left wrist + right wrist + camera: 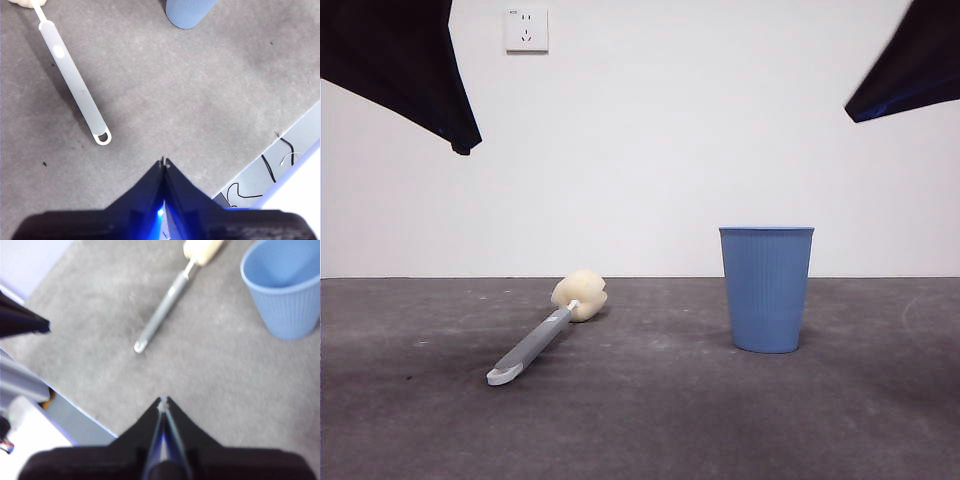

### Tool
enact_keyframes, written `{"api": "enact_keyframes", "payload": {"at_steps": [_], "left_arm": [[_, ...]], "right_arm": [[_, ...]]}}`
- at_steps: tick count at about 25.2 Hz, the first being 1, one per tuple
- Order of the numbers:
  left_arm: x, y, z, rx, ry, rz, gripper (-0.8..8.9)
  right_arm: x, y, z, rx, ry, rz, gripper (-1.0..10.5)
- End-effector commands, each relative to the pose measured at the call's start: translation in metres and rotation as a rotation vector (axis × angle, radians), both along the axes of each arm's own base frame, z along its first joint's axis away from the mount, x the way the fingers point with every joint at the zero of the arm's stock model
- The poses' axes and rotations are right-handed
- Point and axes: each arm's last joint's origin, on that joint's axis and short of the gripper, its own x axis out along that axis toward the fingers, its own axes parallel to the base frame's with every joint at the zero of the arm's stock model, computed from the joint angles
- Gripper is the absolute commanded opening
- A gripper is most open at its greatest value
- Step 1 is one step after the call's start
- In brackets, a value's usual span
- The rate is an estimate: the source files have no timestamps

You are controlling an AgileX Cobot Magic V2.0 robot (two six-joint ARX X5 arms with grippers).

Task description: Pick up the cup brush,pick up the cup,insert the brush into the cup,clean the cup,put the cup brush back,put the cup back to the fixed position on the table

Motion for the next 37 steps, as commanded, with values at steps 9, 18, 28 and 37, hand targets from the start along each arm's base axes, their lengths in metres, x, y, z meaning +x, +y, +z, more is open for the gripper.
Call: {"api": "enact_keyframes", "payload": {"at_steps": [9,18,28,37], "left_arm": [[0.0,0.0,-0.001,0.006,-0.006,-0.009,-0.02],[0.003,0.05,0.047,-0.115,-0.73,0.197,-0.03],[-0.045,0.12,-0.037,-0.085,-1.019,0.573,-0.03],[-0.054,0.127,-0.096,-0.061,-0.96,0.633,-0.03]], "right_arm": [[0.0,0.0,0.001,0.0,0.008,-0.008,0.0],[0.0,0.0,0.001,0.0,0.008,-0.008,0.0],[0.0,0.0,0.001,0.0,0.008,-0.008,0.0],[0.0,0.0,0.001,0.0,0.008,-0.008,0.0]]}}
